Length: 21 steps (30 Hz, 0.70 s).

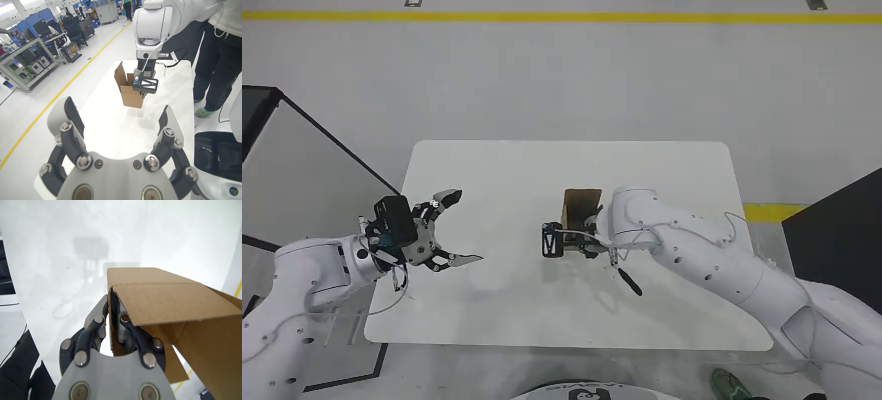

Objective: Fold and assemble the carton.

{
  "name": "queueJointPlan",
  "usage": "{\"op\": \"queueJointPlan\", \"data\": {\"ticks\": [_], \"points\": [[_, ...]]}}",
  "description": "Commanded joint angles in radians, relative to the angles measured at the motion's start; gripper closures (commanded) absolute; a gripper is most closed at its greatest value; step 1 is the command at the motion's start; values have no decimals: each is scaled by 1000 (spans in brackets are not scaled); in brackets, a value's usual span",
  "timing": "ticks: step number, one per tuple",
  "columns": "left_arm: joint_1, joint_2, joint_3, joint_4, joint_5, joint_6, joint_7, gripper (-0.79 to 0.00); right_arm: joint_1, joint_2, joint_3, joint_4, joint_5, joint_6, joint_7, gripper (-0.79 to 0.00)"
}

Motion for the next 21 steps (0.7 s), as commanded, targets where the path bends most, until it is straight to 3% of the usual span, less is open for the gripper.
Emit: {"op": "queueJointPlan", "data": {"ticks": [1, 10, 21], "points": [[0, 0, 0, 0, 0, 0, 0, -785, 0, 1, 1, -1, 0, 0, 1, 0], [0, 0, 0, 0, 0, 0, 0, -785, -15, -2, -8, 10, -38, 31, -13, 0], [0, 0, 0, 0, 0, 0, 0, -785, -3, -54, -67, 82, -146, 114, -38, 0]]}}
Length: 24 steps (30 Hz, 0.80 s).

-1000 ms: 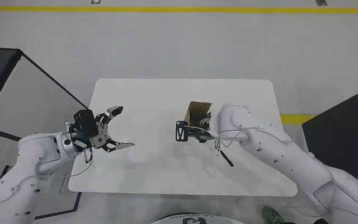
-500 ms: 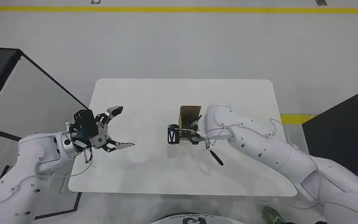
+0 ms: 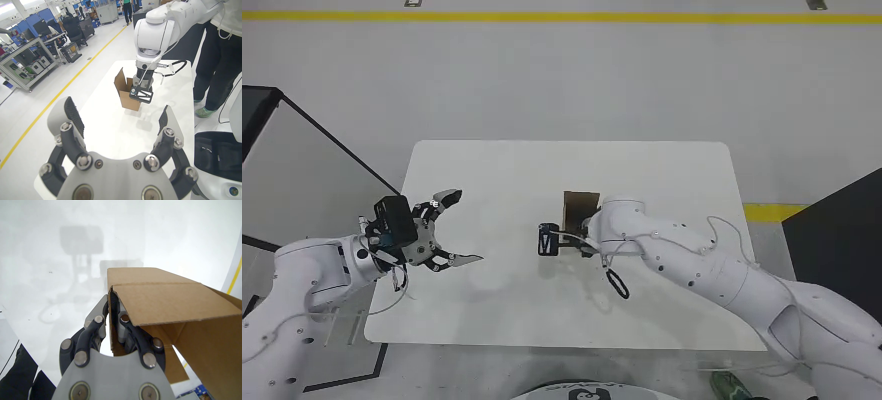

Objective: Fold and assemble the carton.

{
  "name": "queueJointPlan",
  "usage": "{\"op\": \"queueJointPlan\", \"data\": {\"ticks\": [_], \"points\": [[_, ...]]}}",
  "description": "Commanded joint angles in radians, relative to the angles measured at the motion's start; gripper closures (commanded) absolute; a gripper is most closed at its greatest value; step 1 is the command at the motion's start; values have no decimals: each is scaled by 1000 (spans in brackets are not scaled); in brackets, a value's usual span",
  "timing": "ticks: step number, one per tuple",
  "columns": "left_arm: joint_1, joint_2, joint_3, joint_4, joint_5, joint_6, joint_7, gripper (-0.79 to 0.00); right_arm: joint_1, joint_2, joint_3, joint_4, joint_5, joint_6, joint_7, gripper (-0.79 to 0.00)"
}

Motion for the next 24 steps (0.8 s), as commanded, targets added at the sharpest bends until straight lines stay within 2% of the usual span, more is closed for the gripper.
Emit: {"op": "queueJointPlan", "data": {"ticks": [1, 9, 24], "points": [[0, 0, 0, 0, 0, 0, 0, -785, 3, -9, -7, 18, -13, 7, -6, 0], [0, 0, 0, 0, 0, 0, 0, -785, 1, -37, -16, 66, -49, 51, -24, 0], [0, 0, 0, 0, 0, 0, 0, -785, -28, -59, -2, 112, -67, 32, -57, -15]]}}
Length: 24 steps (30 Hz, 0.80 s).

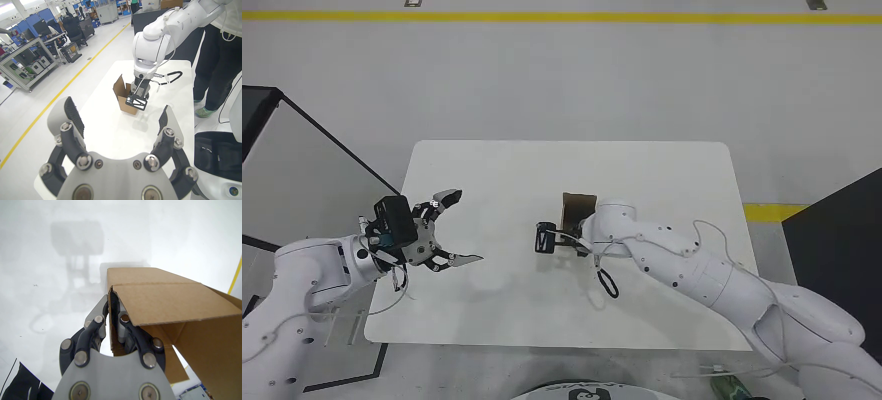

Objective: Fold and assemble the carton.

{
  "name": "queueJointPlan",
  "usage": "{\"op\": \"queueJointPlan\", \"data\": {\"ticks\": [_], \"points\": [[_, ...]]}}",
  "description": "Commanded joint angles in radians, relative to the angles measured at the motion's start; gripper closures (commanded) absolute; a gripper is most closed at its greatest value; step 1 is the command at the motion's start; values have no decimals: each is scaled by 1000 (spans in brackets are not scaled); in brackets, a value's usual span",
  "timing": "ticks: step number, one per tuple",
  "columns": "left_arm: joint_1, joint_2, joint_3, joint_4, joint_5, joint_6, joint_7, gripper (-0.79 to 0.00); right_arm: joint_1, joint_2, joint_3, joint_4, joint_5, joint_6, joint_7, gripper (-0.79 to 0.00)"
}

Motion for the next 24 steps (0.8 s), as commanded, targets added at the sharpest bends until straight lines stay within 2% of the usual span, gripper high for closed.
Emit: {"op": "queueJointPlan", "data": {"ticks": [1, 2, 10, 14, 15, 17, 19, 22, 24], "points": [[0, 0, 0, 0, 0, 0, 0, -785, -4, -1, 3, 3, -4, -3, -2, -40], [0, 0, 0, 0, 0, 0, 0, -785, -6, -1, 6, 4, -4, -3, -5, -68], [0, 0, 0, 0, 0, 0, 0, -785, -29, 0, 27, 2, -20, -8, -16, -142], [0, 0, 0, 0, 0, 0, 0, -785, -42, 6, 45, -19, -34, -11, -16, -317], [0, 0, 0, 0, 0, 0, 0, -785, -45, 9, 51, -29, -39, -11, -13, -376], [0, 0, 0, 0, 0, 0, 0, -785, -55, 16, 69, -56, -46, -7, -8, -566], [0, 0, 0, 0, 0, 0, 0, -785, -69, 27, 92, -90, -60, -2, -3, -665], [0, 0, 0, 0, 0, 0, 0, -785, -101, 49, 136, -149, -73, -1, 3, -767], [0, 0, 0, 0, 0, 0, 0, -785, -128, 67, 177, -194, -71, -5, 0, -785]]}}
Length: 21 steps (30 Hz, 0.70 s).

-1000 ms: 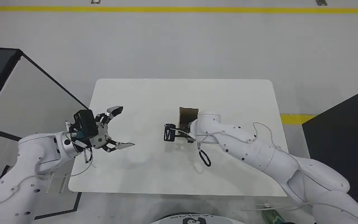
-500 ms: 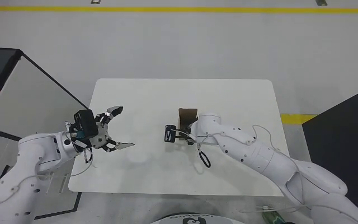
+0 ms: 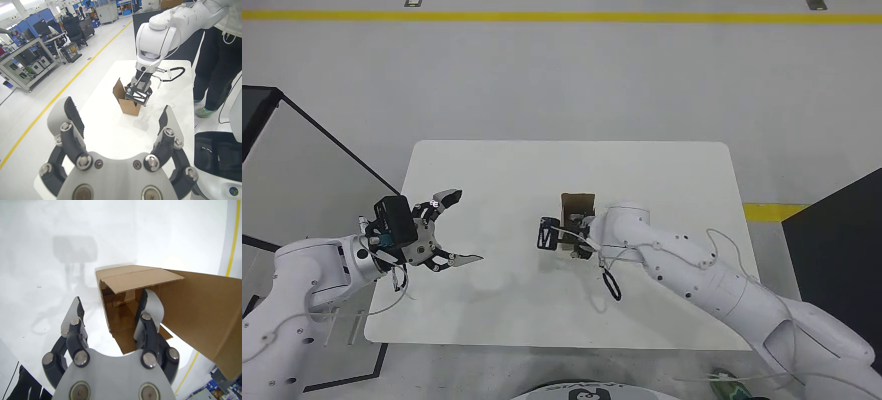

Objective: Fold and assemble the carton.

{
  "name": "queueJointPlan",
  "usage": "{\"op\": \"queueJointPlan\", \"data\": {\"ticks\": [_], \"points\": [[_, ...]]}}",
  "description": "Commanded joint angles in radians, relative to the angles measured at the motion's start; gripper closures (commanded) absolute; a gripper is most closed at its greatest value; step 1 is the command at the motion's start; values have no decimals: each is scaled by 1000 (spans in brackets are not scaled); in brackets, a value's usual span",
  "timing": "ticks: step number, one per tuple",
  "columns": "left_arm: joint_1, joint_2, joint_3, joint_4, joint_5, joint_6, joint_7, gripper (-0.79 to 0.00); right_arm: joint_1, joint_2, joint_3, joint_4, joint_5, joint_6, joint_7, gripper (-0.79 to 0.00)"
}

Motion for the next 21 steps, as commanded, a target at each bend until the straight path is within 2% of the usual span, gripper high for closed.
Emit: {"op": "queueJointPlan", "data": {"ticks": [1, 7, 12, 17, 21], "points": [[0, 0, 0, 0, 0, 0, 0, -785, -29, 19, 45, -45, 6, -8, -6, -785], [0, 0, 0, 0, 0, 0, 0, -785, -168, 92, 244, -190, 48, -73, -77, -785], [0, 0, 0, 0, 0, 0, 0, -785, -315, 147, 448, -261, 139, -186, -250, -785], [0, 0, 0, 0, 0, 0, 0, -785, -440, 184, 627, -245, 253, -358, -476, -785], [0, 0, 0, 0, 0, 0, 0, -785, -495, 198, 704, -185, 346, -474, -598, -785]]}}
